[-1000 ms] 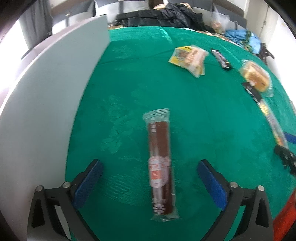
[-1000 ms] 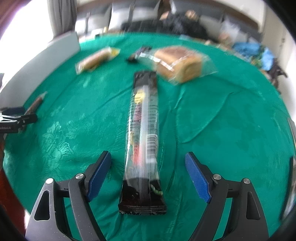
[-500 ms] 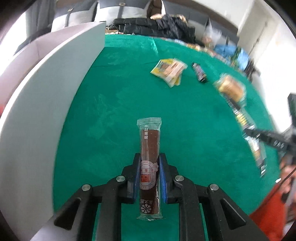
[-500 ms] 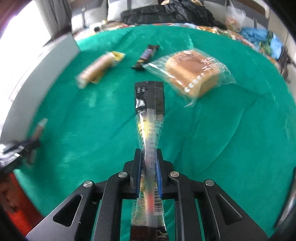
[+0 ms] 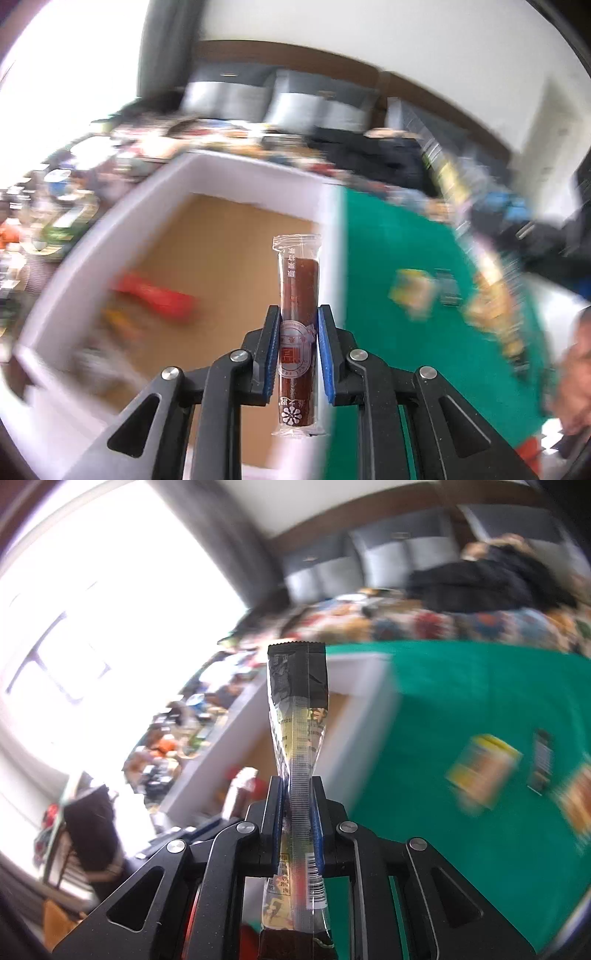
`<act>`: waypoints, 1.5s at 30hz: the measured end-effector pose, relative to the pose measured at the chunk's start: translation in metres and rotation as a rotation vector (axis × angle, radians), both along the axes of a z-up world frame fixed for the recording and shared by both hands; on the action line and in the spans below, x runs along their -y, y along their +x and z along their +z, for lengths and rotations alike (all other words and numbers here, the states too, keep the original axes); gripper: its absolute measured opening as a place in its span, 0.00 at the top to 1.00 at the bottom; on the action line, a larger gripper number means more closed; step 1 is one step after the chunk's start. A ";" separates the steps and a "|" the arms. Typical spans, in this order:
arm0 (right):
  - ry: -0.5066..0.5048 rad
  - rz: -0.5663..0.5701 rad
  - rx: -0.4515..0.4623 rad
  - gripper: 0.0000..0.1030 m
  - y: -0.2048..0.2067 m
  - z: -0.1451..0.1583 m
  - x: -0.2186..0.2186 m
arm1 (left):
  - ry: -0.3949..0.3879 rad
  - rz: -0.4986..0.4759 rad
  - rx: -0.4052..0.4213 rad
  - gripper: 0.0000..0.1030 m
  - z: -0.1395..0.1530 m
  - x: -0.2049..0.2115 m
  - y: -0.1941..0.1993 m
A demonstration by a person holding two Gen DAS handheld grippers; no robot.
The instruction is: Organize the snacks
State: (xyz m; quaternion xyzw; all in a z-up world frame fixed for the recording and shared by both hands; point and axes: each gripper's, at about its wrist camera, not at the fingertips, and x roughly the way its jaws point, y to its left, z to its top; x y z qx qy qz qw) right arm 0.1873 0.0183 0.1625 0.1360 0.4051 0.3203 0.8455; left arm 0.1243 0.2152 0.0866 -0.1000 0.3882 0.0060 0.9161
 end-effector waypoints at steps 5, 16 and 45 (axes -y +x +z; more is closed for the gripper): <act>0.055 0.011 0.035 0.31 0.012 0.017 -0.063 | 0.099 0.195 -0.035 0.20 -0.010 -0.068 -0.015; -0.537 -0.249 0.211 0.31 -0.057 -0.073 0.083 | -0.045 -0.057 0.052 0.12 -0.023 0.050 -0.056; -0.767 -0.585 0.177 0.30 -0.160 -0.054 0.215 | 0.041 -0.378 -0.021 0.10 -0.041 0.229 -0.087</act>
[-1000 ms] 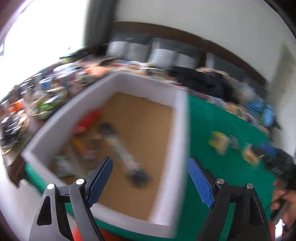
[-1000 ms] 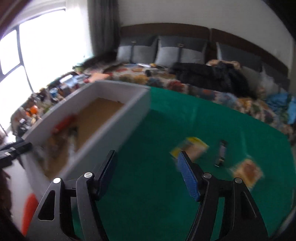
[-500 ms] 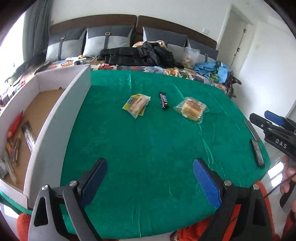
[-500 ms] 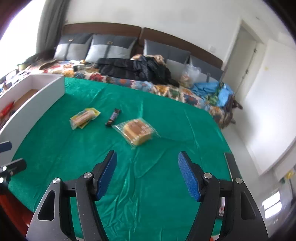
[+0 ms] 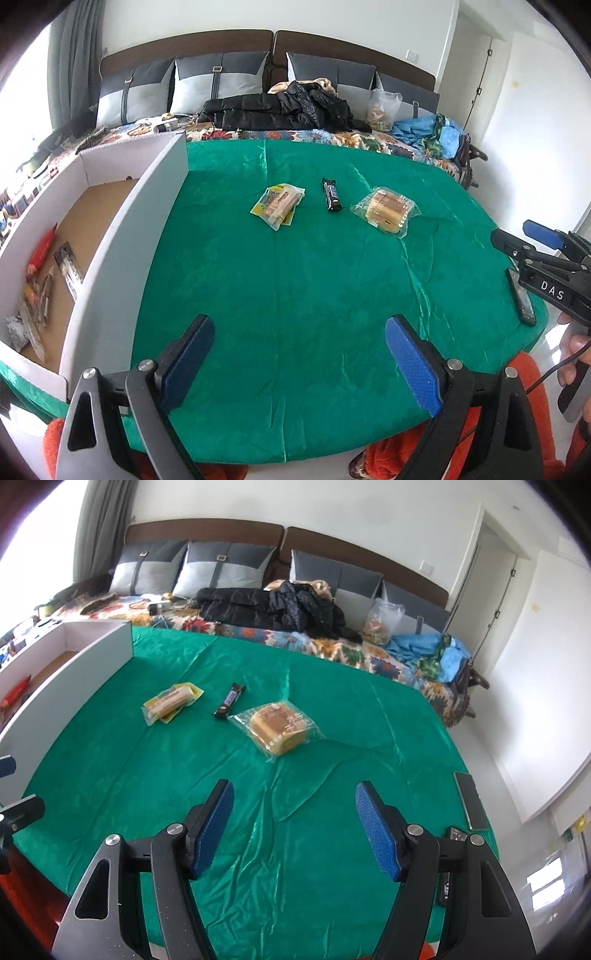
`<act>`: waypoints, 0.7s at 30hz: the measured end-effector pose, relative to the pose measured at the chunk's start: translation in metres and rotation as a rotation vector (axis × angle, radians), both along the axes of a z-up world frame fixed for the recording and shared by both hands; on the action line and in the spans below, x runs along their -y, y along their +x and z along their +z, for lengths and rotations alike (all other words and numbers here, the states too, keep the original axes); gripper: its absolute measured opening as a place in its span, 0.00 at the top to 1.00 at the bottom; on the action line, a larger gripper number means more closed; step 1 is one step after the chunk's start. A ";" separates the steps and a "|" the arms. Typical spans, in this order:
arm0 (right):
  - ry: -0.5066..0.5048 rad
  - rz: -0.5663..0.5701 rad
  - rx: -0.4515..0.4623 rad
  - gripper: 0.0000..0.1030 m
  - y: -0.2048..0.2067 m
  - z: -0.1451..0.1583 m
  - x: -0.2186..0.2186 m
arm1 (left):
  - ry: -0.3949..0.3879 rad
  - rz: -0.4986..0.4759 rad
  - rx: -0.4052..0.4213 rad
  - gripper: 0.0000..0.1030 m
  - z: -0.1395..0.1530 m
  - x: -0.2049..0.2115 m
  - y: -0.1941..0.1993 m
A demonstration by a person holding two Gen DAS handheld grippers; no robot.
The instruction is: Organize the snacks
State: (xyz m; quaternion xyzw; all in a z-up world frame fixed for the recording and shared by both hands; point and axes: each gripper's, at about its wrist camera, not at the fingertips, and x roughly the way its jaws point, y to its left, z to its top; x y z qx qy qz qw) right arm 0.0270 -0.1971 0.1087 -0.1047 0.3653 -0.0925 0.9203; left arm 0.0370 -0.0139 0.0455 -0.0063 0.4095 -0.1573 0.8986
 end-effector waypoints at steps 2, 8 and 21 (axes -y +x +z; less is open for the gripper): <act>0.006 0.011 -0.002 0.30 0.000 -0.001 -0.002 | 0.024 -0.012 -0.005 0.10 0.003 0.005 0.001; 0.024 0.033 0.016 0.30 -0.003 0.001 -0.006 | 0.120 0.013 0.021 0.10 0.020 0.017 0.003; 0.051 0.030 0.009 0.30 0.000 -0.003 -0.005 | 0.236 0.044 0.054 0.10 0.024 0.025 0.007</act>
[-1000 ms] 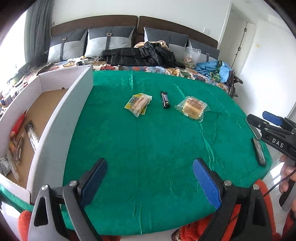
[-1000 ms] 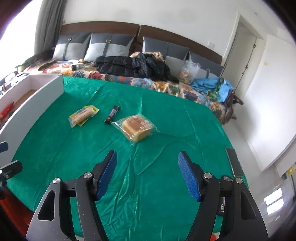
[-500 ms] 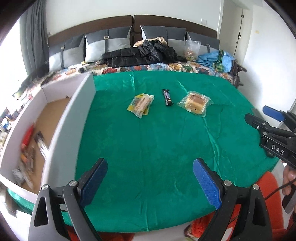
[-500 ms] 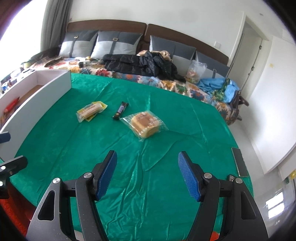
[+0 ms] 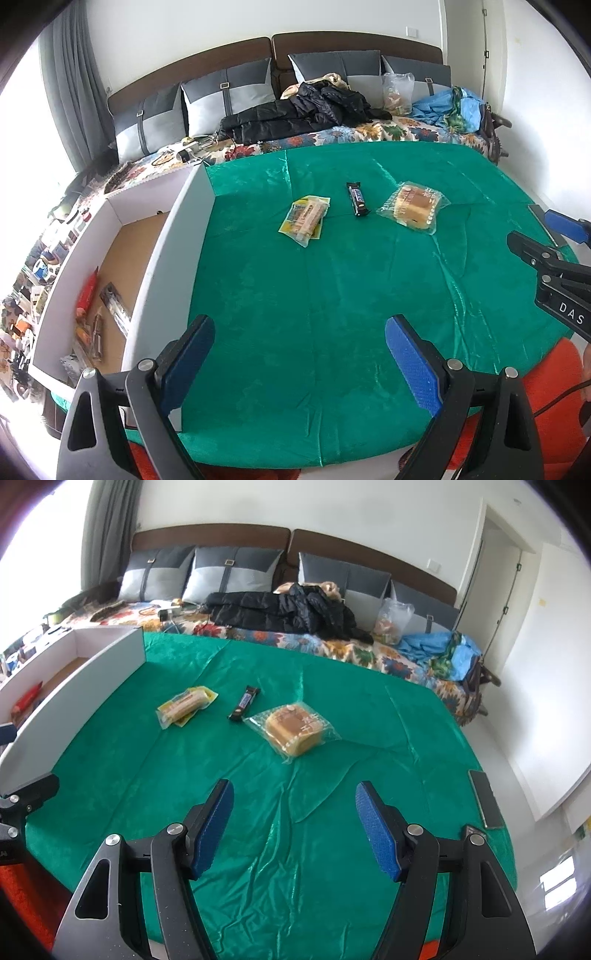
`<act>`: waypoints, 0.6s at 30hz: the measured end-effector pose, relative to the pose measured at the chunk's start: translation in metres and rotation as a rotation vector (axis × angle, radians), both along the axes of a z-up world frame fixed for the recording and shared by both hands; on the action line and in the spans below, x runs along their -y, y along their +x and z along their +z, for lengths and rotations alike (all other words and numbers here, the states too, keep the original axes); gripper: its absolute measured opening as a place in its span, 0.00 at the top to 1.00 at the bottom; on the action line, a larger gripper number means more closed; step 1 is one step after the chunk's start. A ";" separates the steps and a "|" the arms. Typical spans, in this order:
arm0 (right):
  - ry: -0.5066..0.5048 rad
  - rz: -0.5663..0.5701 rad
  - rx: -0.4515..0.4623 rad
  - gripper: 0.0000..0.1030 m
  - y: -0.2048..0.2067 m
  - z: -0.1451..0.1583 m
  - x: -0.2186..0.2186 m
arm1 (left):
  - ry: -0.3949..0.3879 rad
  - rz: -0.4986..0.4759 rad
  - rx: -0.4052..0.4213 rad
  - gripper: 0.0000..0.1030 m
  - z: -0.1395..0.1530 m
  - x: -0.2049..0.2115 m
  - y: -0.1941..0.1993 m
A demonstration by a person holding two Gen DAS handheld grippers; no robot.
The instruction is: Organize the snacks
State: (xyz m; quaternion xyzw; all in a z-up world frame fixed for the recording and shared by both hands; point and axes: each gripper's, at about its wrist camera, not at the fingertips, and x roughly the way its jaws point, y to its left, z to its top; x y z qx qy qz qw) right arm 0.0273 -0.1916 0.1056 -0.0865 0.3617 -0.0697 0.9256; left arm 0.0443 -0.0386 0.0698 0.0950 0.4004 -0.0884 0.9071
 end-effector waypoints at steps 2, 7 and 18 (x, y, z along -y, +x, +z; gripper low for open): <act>-0.004 0.007 -0.003 0.30 0.001 -0.001 -0.003 | 0.002 0.009 0.003 0.09 0.000 -0.002 0.001; -0.019 0.022 -0.010 0.30 0.003 -0.004 -0.009 | 0.018 0.077 0.042 0.10 0.007 -0.017 0.003; -0.013 0.034 -0.029 0.30 0.009 -0.011 -0.014 | -0.096 0.308 0.168 0.09 0.056 -0.092 0.016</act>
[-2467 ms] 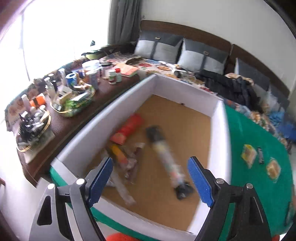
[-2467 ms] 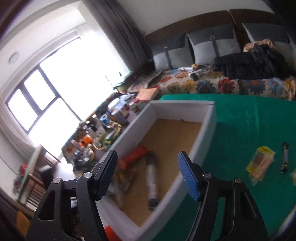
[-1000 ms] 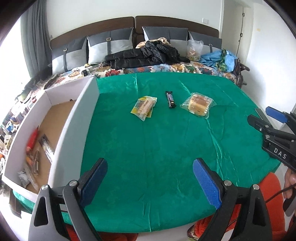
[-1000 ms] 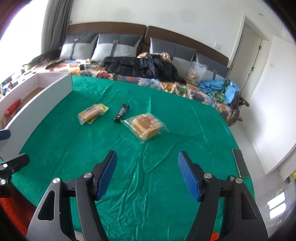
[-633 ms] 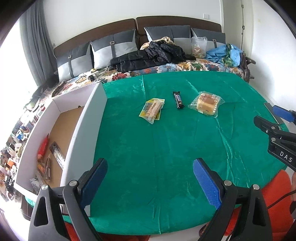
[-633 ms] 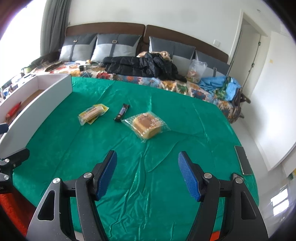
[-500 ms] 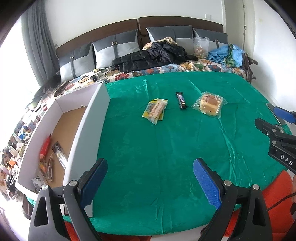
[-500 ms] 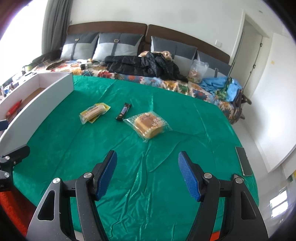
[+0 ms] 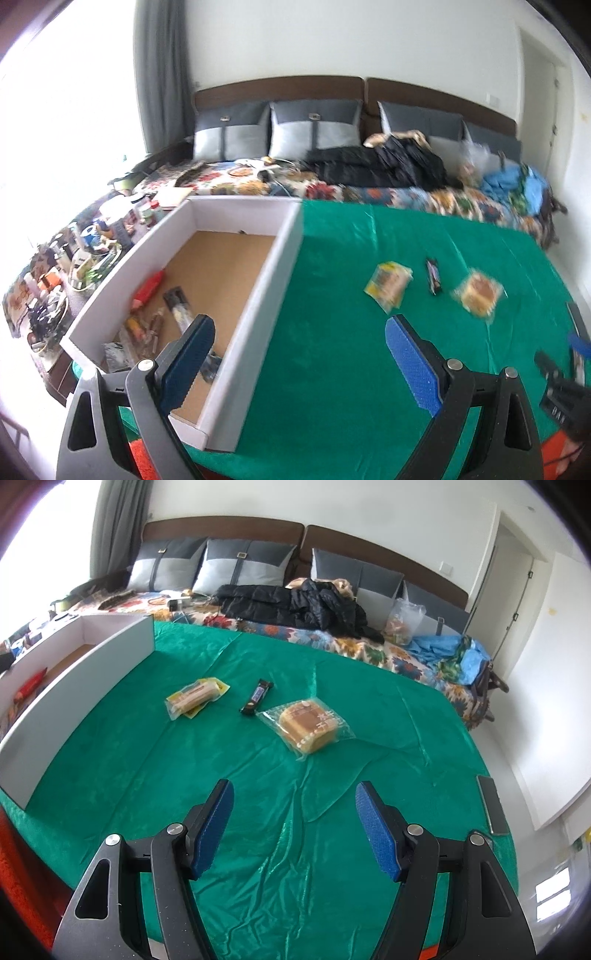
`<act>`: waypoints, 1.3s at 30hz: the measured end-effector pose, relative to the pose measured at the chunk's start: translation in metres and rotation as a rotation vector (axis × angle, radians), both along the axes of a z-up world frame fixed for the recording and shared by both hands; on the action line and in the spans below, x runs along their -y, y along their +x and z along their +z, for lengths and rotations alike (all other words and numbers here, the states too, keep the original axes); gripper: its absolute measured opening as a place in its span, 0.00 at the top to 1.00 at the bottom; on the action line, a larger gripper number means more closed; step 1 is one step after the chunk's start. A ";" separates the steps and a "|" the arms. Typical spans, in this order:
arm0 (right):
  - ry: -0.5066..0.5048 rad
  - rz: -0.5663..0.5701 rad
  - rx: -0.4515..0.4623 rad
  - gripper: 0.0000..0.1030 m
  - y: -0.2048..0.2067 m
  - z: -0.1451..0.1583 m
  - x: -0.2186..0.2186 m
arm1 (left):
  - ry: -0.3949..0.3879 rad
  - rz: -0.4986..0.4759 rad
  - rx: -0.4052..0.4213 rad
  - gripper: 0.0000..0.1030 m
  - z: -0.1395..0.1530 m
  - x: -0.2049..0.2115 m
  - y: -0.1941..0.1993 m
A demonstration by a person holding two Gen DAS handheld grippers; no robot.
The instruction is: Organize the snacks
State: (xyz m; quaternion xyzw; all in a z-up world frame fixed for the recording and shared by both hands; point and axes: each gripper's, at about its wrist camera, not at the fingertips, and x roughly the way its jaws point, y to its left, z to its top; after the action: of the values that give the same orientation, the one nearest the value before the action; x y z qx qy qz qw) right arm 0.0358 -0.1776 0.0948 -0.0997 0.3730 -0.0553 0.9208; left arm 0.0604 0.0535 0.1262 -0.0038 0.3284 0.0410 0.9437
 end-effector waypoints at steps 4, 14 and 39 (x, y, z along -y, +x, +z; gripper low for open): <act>0.001 0.003 -0.005 0.30 0.001 -0.002 -0.001 | -0.003 0.025 0.015 0.09 0.005 -0.009 0.004; 0.081 -0.006 -0.047 0.29 0.012 -0.045 0.017 | -0.117 -0.158 -0.142 0.00 -0.057 0.023 0.019; 0.179 -0.188 -0.159 0.29 0.057 -0.134 0.113 | -0.004 -0.258 -0.350 0.00 -0.213 0.103 0.103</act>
State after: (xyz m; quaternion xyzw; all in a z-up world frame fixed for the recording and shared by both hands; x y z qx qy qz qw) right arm 0.0923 -0.2911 -0.0391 0.0140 0.4559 -0.0999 0.8843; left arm 0.1635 -0.0498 -0.0872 0.0436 0.4852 -0.0809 0.8695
